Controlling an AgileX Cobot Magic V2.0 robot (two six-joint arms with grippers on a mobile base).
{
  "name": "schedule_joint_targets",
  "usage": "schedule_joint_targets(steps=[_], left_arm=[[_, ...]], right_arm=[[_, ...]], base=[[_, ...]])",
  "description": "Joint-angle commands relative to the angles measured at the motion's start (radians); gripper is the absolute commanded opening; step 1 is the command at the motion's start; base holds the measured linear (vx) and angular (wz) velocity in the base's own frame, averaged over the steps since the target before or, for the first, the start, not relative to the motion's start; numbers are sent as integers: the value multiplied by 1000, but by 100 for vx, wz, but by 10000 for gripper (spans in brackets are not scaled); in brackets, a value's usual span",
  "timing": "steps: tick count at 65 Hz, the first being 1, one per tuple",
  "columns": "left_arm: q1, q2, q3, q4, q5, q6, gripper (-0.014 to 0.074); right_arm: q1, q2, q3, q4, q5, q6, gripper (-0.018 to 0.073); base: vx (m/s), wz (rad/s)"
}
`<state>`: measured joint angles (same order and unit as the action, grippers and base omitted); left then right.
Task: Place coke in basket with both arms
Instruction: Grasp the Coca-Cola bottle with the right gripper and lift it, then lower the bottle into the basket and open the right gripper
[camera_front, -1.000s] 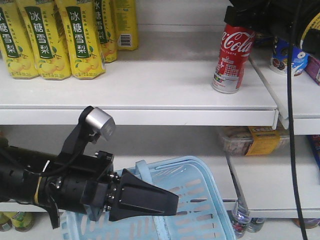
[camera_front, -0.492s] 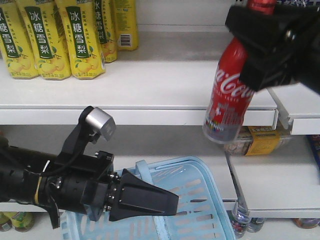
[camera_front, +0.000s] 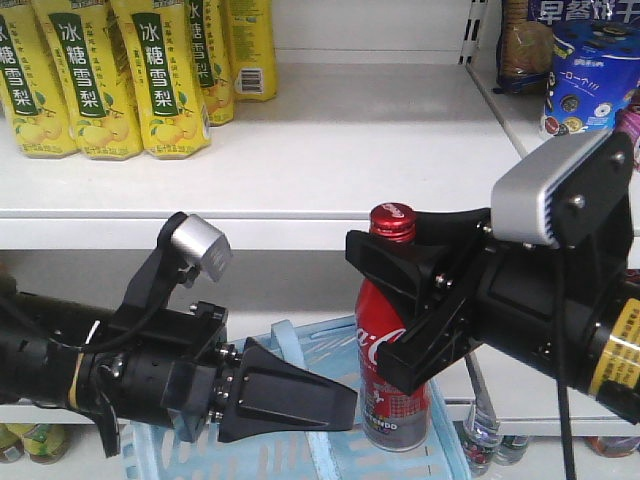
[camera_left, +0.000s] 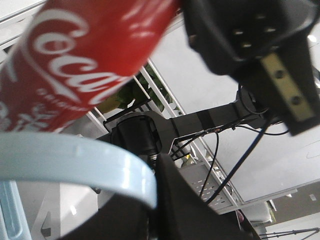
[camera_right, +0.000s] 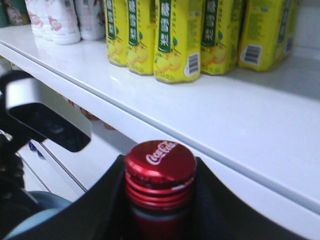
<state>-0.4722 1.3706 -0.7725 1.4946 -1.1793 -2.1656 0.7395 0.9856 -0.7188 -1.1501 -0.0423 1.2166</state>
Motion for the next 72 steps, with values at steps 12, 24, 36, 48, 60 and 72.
schedule_joint_targets(steps=[12, 24, 36, 48, 60, 72], left_arm=[[-4, -33, -28, -86, -149, 3, -6], [-4, -33, -28, -86, -149, 3, -6], [-4, -33, -28, -86, -149, 3, -6], [-4, -33, -28, -86, -149, 3, -6], [-4, -33, -28, -86, -149, 3, -6], [-4, -33, -28, -86, -149, 3, -6]], right_arm=[[0, 19, 23, 3, -12, 81, 23], [-1, 19, 23, 2, -17, 83, 163], [-1, 19, 23, 2, 16, 96, 408], [-1, 16, 20, 2, 84, 119, 560], [-1, -54, 20, 2, 161, 119, 498], [-1, -197, 30, 24, 345, 111, 180]], base=[[0, 0], [0, 0], [0, 0], [0, 0], [0, 0], [0, 0]])
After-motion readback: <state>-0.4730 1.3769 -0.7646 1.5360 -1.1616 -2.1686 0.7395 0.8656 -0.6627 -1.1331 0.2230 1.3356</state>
